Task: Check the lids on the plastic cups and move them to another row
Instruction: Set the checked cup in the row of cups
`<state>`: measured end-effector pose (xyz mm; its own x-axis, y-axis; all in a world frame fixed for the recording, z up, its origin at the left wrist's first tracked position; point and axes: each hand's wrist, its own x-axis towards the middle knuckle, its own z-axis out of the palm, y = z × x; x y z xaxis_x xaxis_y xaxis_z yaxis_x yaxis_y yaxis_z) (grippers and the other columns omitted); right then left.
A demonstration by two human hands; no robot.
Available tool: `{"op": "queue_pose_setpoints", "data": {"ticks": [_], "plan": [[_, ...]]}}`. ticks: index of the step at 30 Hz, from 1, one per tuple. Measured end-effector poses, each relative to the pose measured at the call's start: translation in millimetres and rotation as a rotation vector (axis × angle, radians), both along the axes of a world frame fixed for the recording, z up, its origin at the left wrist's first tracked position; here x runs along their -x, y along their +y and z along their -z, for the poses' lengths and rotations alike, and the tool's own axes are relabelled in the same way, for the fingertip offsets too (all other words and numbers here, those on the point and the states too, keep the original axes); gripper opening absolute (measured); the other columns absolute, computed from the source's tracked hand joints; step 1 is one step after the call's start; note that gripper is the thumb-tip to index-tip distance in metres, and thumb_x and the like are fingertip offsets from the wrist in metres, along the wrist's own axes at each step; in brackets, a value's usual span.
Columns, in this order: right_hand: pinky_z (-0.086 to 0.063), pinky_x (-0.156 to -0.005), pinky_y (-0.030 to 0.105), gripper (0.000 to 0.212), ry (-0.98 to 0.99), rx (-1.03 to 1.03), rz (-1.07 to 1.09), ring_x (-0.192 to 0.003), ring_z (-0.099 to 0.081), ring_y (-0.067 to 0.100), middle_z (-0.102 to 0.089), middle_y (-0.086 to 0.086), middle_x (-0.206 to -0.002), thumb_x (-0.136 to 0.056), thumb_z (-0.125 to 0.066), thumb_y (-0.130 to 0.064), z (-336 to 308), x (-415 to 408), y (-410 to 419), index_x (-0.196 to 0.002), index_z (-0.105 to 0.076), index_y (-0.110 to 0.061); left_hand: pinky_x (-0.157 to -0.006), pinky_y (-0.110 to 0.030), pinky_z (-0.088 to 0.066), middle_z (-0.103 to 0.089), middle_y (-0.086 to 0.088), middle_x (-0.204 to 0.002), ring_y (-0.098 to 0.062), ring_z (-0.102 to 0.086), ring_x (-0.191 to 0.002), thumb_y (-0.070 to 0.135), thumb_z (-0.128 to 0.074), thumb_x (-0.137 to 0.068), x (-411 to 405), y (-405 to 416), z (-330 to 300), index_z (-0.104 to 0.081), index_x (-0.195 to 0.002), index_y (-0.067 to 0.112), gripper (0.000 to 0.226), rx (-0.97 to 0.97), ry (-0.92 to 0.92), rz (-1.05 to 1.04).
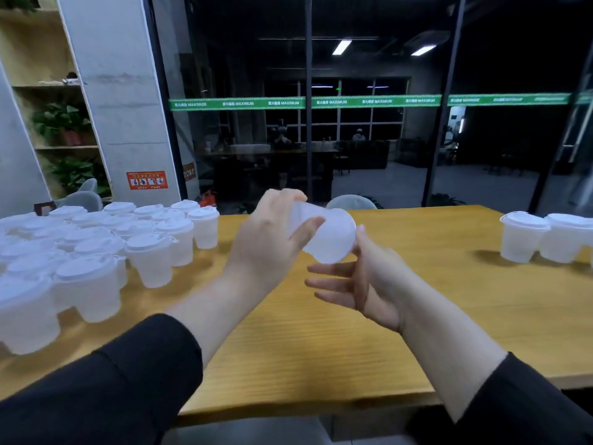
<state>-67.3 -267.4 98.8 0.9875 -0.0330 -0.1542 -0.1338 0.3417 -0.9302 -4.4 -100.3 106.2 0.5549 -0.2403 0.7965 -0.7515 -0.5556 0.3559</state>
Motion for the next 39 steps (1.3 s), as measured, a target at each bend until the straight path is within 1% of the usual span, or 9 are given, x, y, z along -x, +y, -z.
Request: {"op": "queue_pose_setpoints", "data": {"ticks": [4,7,10,13,16,18,26,31,39], "plan": [[-0.061,-0.084,0.057,0.034,-0.129,0.033,0.193,-0.104,-0.072,0.036,-0.067,0.013,-0.123,-0.109,-0.041,-0.046,2.7,-8.7,-13.1,-0.124,-0.062,-0.024,-0.087,-0.006,-0.038,-0.060,0.016,-0.133,-0.001,-0.056,-0.115,0.050,-0.052,-0.104,9.6,-27.9,42.0,-0.048,-0.149,0.037,0.047,0.153,0.529,0.214],[-0.059,-0.091,0.050,0.039,-0.218,0.305,0.259,-0.114,-0.064,0.018,-0.060,-0.004,-0.136,-0.107,-0.046,-0.044,17.3,-16.6,-24.0,-0.145,-0.049,-0.036,-0.100,-0.024,-0.041,-0.066,0.021,-0.131,0.003,-0.059,-0.119,0.078,-0.038,-0.093,18.2,-58.0,59.8,-0.055,-0.136,0.043,0.059,0.430,0.881,0.407],[-0.051,-0.102,0.044,0.057,-0.244,0.452,0.337,-0.120,-0.056,0.011,-0.052,-0.010,-0.140,-0.106,-0.049,-0.043,34.6,-22.9,-41.5,-0.159,-0.029,-0.035,-0.109,-0.035,-0.036,-0.072,0.018,-0.123,-0.002,-0.059,-0.121,0.076,-0.030,-0.098,13.6,-86.7,66.6,-0.068,-0.124,0.038,0.059,0.658,1.102,0.498],[-0.048,-0.107,0.044,0.060,-0.221,0.475,0.393,-0.127,-0.053,0.014,-0.051,-0.015,-0.136,-0.104,-0.051,-0.046,46.0,-24.2,-66.4,-0.158,-0.030,-0.029,-0.101,-0.032,-0.038,-0.073,0.015,-0.108,-0.001,-0.061,-0.104,0.063,-0.031,-0.106,7.4,-114.7,63.4,-0.068,-0.099,0.036,0.046,0.712,1.160,0.482],[-0.050,-0.081,0.032,0.020,-0.255,0.485,0.448,-0.098,-0.057,0.012,-0.060,-0.014,-0.102,-0.105,-0.051,-0.040,50.5,-19.5,-98.9,-0.114,-0.059,-0.024,-0.099,-0.035,-0.048,-0.074,0.009,-0.112,-0.008,-0.064,-0.105,0.060,-0.037,-0.107,-0.5,-151.2,64.9,-0.069,-0.102,0.034,0.041,0.650,1.159,0.448],[-0.044,-0.069,0.027,0.021,-0.271,0.501,0.493,-0.083,-0.056,0.011,-0.063,-0.008,-0.093,-0.105,-0.051,-0.038,52.8,-15.7,-123.7,-0.101,-0.061,-0.020,-0.104,-0.040,-0.051,-0.075,0.006,-0.117,-0.014,-0.066,-0.111,0.058,-0.039,-0.107,-3.4,-179.2,66.1,-0.071,-0.106,0.034,0.040,0.619,1.177,0.453],[-0.055,-0.091,0.050,0.025,-0.179,0.535,0.667,-0.105,-0.066,0.025,-0.071,0.002,-0.111,-0.103,-0.055,-0.041,60.5,6.8,-239.9,-0.111,-0.067,-0.020,-0.105,-0.049,-0.054,-0.074,-0.001,-0.122,-0.023,-0.068,-0.115,0.058,-0.043,-0.104,-4.4,-302.3,72.6,-0.073,-0.106,0.029,0.042,0.490,1.273,0.524],[-0.056,-0.096,0.045,0.041,-0.123,0.516,0.785,-0.116,-0.065,0.012,-0.069,-0.016,-0.124,-0.093,-0.059,-0.056,73.0,16.3,-312.9,-0.128,-0.065,-0.037,-0.104,-0.045,-0.055,-0.075,0.002,-0.117,-0.020,-0.068,-0.111,0.058,-0.043,-0.105,-4.8,-379.9,78.8,-0.072,-0.102,0.031,0.040,0.423,1.330,0.618],[-0.058,-0.095,0.055,0.031,-0.038,0.353,0.981,-0.106,-0.069,0.016,-0.073,-0.006,-0.114,-0.099,-0.062,-0.048,81.3,11.8,-404.7,-0.118,-0.069,-0.025,-0.103,-0.042,-0.055,-0.077,0.006,-0.115,-0.016,-0.070,-0.111,0.054,-0.038,-0.108,-8.8,-480.3,78.1,-0.069,-0.108,0.031,0.038,0.407,1.369,0.771]]}}
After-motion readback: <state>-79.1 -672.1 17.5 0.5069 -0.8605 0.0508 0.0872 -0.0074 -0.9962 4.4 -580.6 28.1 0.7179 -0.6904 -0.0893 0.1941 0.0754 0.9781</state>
